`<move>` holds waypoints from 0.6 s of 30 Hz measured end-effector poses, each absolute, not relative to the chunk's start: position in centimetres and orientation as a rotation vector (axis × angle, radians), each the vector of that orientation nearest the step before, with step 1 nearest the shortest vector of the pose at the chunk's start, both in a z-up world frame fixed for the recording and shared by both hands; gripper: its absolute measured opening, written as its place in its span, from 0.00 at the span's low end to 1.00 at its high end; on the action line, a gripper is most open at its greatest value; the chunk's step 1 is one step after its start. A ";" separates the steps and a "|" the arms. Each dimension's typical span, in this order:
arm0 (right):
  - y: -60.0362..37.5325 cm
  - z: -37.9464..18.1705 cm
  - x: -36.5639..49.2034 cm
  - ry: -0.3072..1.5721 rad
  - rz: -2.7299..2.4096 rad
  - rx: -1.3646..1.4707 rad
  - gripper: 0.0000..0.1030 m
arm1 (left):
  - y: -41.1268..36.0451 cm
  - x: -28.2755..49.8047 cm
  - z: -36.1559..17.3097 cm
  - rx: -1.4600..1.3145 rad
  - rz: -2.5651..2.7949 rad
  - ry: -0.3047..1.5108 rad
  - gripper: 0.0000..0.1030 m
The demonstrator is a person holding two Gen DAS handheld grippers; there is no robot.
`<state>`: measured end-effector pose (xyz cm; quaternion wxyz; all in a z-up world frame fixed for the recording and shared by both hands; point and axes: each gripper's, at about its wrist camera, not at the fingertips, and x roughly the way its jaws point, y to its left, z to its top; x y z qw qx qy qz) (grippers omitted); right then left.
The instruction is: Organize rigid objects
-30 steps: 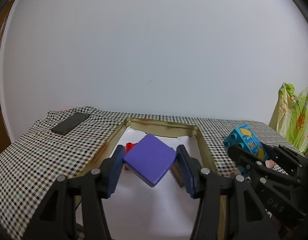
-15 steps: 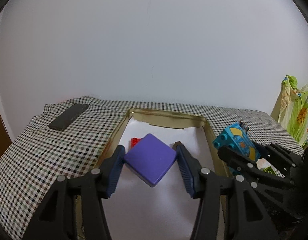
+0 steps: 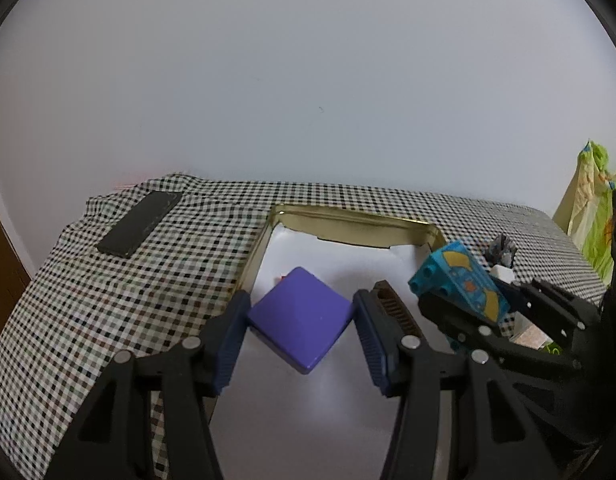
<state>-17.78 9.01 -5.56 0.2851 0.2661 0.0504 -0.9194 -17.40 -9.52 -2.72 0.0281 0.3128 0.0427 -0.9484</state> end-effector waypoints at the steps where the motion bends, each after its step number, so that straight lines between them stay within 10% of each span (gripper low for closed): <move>1: 8.9 -5.5 -17.9 0.140 -2.459 0.716 0.43 | -9.6 -17.6 -2.7 0.971 -2.925 0.123 0.51; 18: 8.7 -6.9 -21.5 0.144 -2.446 0.832 0.43 | -10.1 -20.4 -3.3 1.087 -2.878 0.110 0.51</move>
